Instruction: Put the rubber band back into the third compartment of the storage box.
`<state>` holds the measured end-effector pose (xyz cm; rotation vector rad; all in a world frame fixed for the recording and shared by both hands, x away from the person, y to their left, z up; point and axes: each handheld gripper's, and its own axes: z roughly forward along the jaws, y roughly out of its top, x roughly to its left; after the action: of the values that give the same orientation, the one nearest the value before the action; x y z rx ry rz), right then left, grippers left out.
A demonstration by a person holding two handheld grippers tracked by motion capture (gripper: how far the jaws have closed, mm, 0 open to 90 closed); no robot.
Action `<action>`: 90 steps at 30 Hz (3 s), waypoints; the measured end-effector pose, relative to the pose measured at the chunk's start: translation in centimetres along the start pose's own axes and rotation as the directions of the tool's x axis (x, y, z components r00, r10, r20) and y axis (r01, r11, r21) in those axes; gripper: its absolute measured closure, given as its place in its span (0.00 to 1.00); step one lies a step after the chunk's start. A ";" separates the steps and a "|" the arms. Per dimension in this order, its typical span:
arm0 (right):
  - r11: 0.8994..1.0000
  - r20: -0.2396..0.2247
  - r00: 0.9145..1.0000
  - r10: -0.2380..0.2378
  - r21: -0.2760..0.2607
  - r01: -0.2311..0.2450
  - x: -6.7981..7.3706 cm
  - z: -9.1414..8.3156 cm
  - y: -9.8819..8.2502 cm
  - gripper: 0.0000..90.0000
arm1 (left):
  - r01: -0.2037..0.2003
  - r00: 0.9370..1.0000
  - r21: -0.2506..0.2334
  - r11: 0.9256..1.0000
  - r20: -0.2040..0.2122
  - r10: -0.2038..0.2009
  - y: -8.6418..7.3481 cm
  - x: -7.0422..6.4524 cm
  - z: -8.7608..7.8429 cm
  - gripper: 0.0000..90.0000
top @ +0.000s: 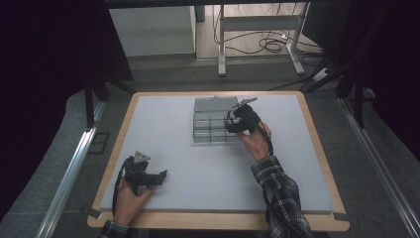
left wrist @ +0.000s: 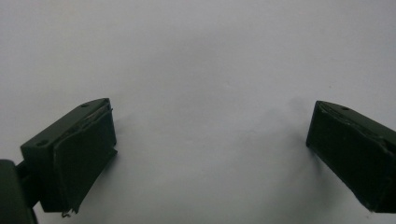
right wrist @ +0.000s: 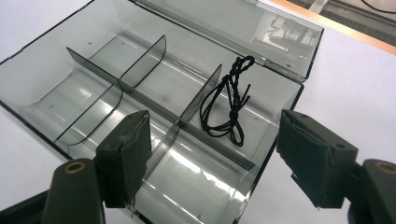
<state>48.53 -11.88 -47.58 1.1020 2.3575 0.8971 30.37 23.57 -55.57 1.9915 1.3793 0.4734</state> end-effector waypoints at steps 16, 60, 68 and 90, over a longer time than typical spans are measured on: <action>1.000 -0.009 1.000 0.000 -0.003 0.000 0.4 -1.0 -0.5 0.24 | 0.000 1.000 0.000 1.000 0.000 0.000 0.0 0.0 0.0 0.02; 1.000 -0.063 0.998 -0.026 -0.009 0.025 1.5 -4.1 -3.8 0.10 | -0.001 1.000 0.001 1.000 -0.002 0.001 0.0 0.0 0.0 0.02; 1.000 -0.069 0.997 -0.016 -0.021 0.015 1.3 -4.9 -4.9 0.09 | -0.001 1.000 0.002 1.000 -0.002 0.001 0.0 0.0 0.0 0.02; 1.000 -0.072 0.997 -0.020 -0.026 0.018 1.6 -6.6 -7.5 0.09 | 0.001 1.000 -0.001 1.000 -0.002 -0.001 0.0 0.0 0.0 0.02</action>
<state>39.75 -16.82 -48.09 1.0529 2.4039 0.9724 30.37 23.53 -55.57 1.9905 1.3811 0.4755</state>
